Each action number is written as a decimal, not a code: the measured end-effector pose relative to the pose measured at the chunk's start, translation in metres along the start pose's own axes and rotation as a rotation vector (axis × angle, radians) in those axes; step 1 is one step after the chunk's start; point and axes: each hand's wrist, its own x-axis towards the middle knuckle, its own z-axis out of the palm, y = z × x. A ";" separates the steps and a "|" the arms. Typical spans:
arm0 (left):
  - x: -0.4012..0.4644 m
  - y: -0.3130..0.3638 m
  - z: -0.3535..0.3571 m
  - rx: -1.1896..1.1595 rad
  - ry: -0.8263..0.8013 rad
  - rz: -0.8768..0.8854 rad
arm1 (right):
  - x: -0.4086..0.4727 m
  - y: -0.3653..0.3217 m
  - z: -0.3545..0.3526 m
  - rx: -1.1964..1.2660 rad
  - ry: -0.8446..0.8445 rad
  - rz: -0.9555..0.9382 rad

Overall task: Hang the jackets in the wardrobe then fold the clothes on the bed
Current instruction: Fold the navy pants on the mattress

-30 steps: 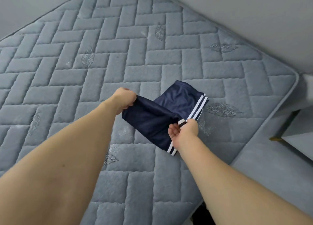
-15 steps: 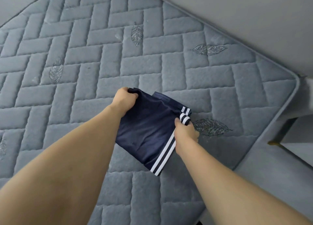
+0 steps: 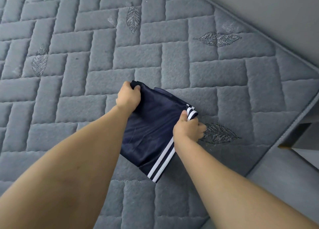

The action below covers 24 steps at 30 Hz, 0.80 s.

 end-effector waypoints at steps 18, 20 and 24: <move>-0.141 -0.148 0.031 0.751 -0.124 0.526 | 0.005 0.024 0.013 0.141 -0.104 0.125; -0.136 -0.154 0.030 0.792 -0.127 0.551 | 0.005 0.025 0.016 0.134 -0.069 0.108; -0.123 -0.149 0.019 0.754 -0.074 0.533 | -0.009 0.039 0.017 0.253 -0.038 0.056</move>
